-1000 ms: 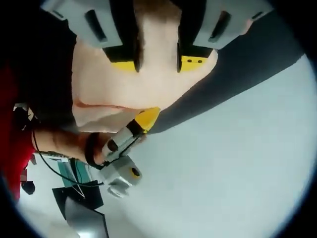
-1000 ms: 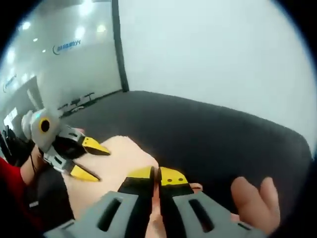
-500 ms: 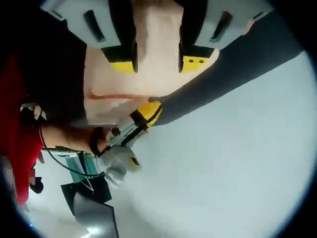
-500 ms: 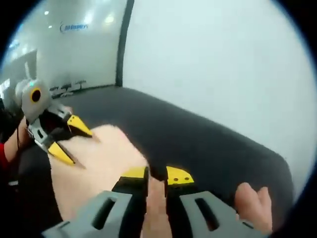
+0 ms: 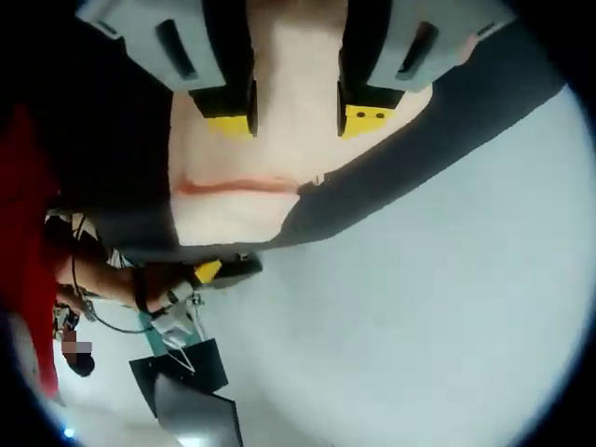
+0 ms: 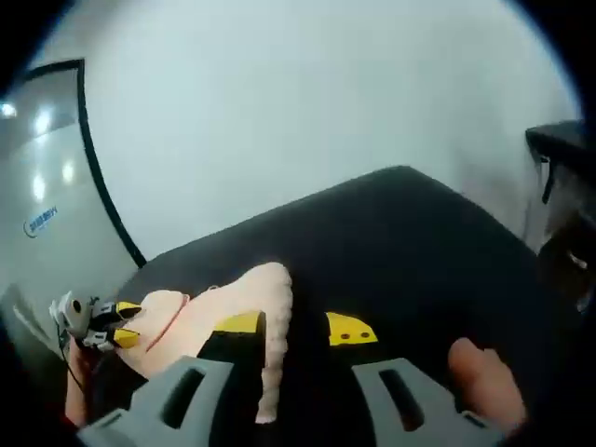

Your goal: Fold the towel on the table until its edges align and the towel forms a compact rectangular stack.

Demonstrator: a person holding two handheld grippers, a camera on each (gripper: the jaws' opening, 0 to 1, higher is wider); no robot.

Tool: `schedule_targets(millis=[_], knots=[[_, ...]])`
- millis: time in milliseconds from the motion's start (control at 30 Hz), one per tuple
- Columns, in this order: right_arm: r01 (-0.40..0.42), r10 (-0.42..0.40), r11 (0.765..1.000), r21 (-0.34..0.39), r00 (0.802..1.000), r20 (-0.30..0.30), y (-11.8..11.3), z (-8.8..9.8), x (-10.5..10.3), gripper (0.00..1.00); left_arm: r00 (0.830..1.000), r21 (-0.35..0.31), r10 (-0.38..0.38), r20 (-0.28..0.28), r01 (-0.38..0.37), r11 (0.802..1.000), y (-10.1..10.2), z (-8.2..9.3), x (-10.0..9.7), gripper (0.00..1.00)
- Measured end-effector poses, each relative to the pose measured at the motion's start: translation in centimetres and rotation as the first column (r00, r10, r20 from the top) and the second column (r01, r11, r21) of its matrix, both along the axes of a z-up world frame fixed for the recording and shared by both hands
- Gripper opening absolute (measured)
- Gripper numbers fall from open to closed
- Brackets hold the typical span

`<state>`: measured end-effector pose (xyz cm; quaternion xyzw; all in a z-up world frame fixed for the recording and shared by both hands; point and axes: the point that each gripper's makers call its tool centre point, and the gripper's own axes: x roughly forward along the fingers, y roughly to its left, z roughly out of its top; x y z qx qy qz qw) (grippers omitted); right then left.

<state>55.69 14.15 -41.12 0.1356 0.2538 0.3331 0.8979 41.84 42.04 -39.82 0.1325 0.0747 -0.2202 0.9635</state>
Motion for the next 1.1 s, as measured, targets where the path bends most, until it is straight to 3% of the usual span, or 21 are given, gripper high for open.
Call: schedule_targets(millis=[133, 267, 333, 367, 433, 467, 567, 667, 733, 900, 1000, 1100], knots=[[-0.025, 0.025, 1.0, 0.002, 1.0, -0.009, 2.0, -0.3, -1.5, 0.28, 0.993, -0.049, 0.112, 0.023, -0.111, 0.993, 3.0, 0.9, 0.2, 0.34], [-0.034, 0.033, 0.997, -0.066, 0.999, -0.013, 3.5, -2.1, -1.8, 0.26, 0.972, -0.149, 0.235, 0.021, -0.23, 0.962, 6.3, 1.7, 0.5, 0.33], [-0.069, 0.067, 0.994, -0.09, 0.997, -0.022, 4.4, -3.1, -2.2, 0.2, 0.958, -0.195, 0.286, 0.022, -0.276, 0.941, 7.7, 2.1, 0.3, 0.33], [-0.104, 0.101, 0.987, -0.119, 0.994, -0.035, 4.7, -3.7, -2.7, 0.11, 0.953, -0.21, 0.303, 0.024, -0.292, 0.933, 8.3, 2.3, 0.2, 0.32], [-0.077, 0.083, 0.986, -0.145, 0.996, 0.038, 4.5, -3.3, -2.0, 0.07, 0.945, -0.244, 0.326, 0.022, -0.311, 0.919, 9.1, 2.6, 0.1, 0.31], [-0.073, 0.079, 0.986, -0.149, 0.996, 0.035, 4.5, -3.1, -2.1, 0.06, 0.942, -0.259, 0.334, 0.022, -0.317, 0.912, 9.6, 2.7, 0.0, 0.31], [-0.013, 0.019, 0.996, -0.089, 0.998, 0.067, 4.1, -1.0, -1.8, 0.04, 0.936, -0.286, 0.35, 0.026, -0.329, 0.9, 10.0, 3.0, -0.3, 0.29], [0.006, 0.004, 0.995, -0.102, 0.995, 0.102, 4.3, 0.8, -1.9, 0.04, 0.936, -0.282, 0.352, 0.02, -0.333, 0.9, 9.9, 2.9, -0.2, 0.29], [0.014, 0.006, 0.992, -0.126, 0.987, 0.161, 4.8, 2.5, -2.0, 0.04, 0.938, -0.266, 0.347, 0.008, -0.333, 0.905, 9.6, 2.6, -0.2, 0.28], [0.032, 0.029, 0.982, -0.187, 0.948, 0.318, 7.2, 6.4, -3.6, 0.04, 0.937, -0.269, 0.348, 0.006, -0.334, 0.903, 9.8, 2.5, -0.1, 0.28], [0.026, 0.073, 0.973, -0.231, 0.91, 0.408, 9.3, 8.4, -4.7, 0.04, 0.93, -0.288, 0.367, 0.001, -0.352, 0.891, 10.5, 2.5, -0.2, 0.27], [-0.003, 0.123, 0.967, -0.253, 0.879, 0.461, 12.0, 10.3, -6.1, 0.04, 0.926, -0.296, 0.379, -0.005, -0.363, 0.883, 10.7, 2.4, -0.3, 0.27]])
